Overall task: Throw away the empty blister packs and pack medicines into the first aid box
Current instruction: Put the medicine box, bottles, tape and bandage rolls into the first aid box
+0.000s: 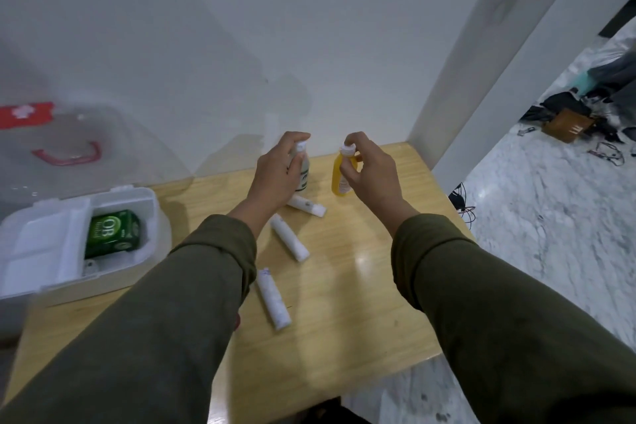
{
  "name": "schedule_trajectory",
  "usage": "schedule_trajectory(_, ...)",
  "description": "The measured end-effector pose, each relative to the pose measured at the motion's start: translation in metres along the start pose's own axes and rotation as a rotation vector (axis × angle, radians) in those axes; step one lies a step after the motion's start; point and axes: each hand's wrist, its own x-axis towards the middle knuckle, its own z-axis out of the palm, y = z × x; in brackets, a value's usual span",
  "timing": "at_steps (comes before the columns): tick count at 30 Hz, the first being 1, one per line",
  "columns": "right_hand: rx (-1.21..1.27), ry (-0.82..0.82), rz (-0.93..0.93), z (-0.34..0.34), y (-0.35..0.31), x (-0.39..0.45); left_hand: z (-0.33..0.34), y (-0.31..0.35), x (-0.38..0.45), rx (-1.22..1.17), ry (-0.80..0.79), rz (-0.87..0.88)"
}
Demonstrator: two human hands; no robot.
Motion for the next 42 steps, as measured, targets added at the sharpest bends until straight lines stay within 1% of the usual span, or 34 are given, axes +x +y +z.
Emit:
schedule_trajectory(6, 0.007, 0.118, -0.058, 0.018, -0.083, 0.001, -0.081, -0.003, -0.014, 0.001, 0.045, 0.059)
schedule_trajectory(12, 0.068, 0.141, -0.029, 0.06, -0.163, -0.01, -0.165, -0.033, -0.032, 0.048, 0.068, 0.1)
schedule_trajectory(20, 0.188, 0.103, -0.025, 0.108, -0.236, -0.026, -0.222, -0.074, -0.053, 0.047, 0.061, 0.102)
schedule_trajectory(25, 0.217, 0.052, -0.013, 0.129, -0.255, -0.035, -0.237, -0.096, -0.064, 0.033, 0.033, 0.065)
schedule_trajectory(31, 0.246, -0.048, 0.0, 0.15, -0.263, -0.043, -0.243, -0.119, -0.069, 0.011, -0.01, 0.04)
schedule_trajectory(39, 0.143, -0.165, -0.059, 0.17, -0.257, -0.05, -0.245, -0.139, -0.074, -0.041, -0.121, -0.066)
schedule_trajectory(42, 0.114, -0.179, -0.079, 0.178, -0.25, -0.052, -0.243, -0.146, -0.073, -0.048, -0.171, -0.096)
